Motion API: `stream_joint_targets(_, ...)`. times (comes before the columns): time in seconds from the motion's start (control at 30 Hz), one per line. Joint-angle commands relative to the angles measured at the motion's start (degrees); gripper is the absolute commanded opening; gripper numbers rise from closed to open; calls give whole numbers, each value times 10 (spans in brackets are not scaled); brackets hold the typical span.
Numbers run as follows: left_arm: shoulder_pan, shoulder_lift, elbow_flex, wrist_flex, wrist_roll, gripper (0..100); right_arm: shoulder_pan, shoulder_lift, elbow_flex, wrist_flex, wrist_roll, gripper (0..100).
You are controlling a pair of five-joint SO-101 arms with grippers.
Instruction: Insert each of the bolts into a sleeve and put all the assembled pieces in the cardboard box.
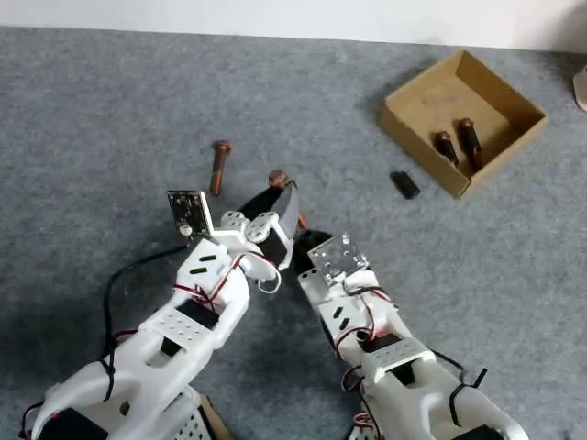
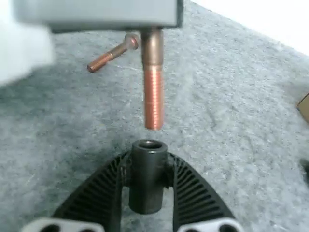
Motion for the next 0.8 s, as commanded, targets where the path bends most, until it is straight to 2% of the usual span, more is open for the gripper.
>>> stream_joint_targets(0.0,-7,-22,-4,-2,1,5,-8,-10,14,-16,-4,6)
stream_joint_targets(0.37,-6,-19,-2,2,1,5,7,-16,13,-17,-4,6)
stream_joint_targets(0.57,19,-22,-7,57,-70,5,18,-17,10,-18,-4,6)
stream_joint_targets(0.77,28,-22,-4,56,-69,5,29,-17,31,-90,-4,6)
